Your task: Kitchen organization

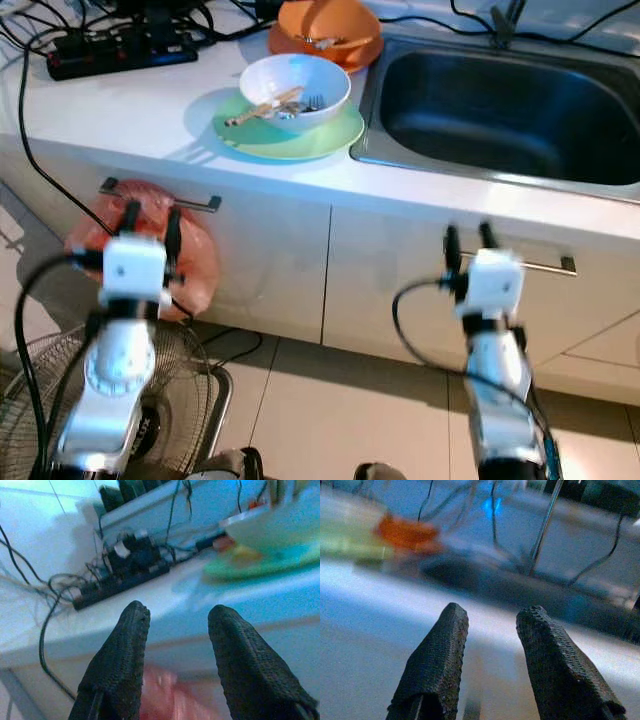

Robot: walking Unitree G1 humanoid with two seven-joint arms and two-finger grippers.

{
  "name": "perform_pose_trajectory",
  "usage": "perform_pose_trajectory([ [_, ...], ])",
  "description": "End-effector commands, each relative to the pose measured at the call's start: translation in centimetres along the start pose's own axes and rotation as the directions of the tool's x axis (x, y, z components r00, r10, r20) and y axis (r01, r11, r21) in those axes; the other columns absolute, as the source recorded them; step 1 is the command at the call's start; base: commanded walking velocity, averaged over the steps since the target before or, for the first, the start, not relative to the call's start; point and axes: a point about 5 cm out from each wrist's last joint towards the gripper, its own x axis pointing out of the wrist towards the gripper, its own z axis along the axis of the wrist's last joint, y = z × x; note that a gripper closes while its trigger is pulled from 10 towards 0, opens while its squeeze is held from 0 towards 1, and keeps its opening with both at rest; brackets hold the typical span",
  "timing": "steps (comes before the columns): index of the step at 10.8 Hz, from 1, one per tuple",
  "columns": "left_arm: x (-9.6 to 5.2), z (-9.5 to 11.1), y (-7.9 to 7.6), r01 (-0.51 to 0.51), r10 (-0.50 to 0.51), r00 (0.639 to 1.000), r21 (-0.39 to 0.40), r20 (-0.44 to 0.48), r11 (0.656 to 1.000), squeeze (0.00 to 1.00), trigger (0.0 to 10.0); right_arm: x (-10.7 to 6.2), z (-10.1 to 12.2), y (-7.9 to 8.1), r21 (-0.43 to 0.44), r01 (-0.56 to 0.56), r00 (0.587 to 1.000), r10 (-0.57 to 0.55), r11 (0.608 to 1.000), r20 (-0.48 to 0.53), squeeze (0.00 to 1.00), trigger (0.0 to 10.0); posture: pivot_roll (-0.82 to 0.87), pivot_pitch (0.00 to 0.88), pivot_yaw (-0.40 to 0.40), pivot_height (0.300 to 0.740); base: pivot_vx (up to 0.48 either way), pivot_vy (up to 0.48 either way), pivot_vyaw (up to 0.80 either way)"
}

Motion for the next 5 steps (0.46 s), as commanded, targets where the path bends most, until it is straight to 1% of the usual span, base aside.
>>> perform_pose_trajectory([
  [1,0.6,1.2,-0.3,0.022,-0.022,0.999,-0.003,0.027,1.000,0.00,10.0,1.1,1.8,0.0,0.007,0.014,0.998,-0.014,1.000,0.058,0.00,10.0,0.02,0.148,-0.018,0.740,0.000,0.000,0.00],
  [2,0.9,1.5,-0.4,0.036,-0.036,0.999,-0.003,0.029,0.999,0.00,10.0,1.6,2.5,0.0,0.010,0.021,0.997,-0.021,1.000,0.077,0.00,10.0,0.02,0.148,-0.018,0.740,0.000,0.000,0.00],
  [3,1.8,1.8,-0.5,0.032,-0.032,0.999,0.000,0.044,0.999,0.00,10.0,2.5,3.2,0.5,0.029,0.006,0.995,-0.009,1.000,0.104,0.00,10.0,0.01,0.129,-0.014,0.740,0.000,0.000,0.00],
  [4,2.9,2.0,-1.0,0.055,-0.054,0.997,-0.003,0.063,0.999,0.00,10.0,3.3,3.3,1.6,0.050,-0.025,0.994,0.020,0.998,0.110,0.00,10.0,0.00,0.111,-0.009,0.740,0.000,0.000,0.00],
  [5,3.6,2.3,-1.4,0.074,-0.072,0.995,-0.016,0.074,0.997,0.00,10.0,4.0,3.2,2.5,0.063,-0.043,0.994,0.036,0.997,0.098,0.00,10.0,0.01,0.091,-0.009,0.740,0.000,0.000,0.00],
])
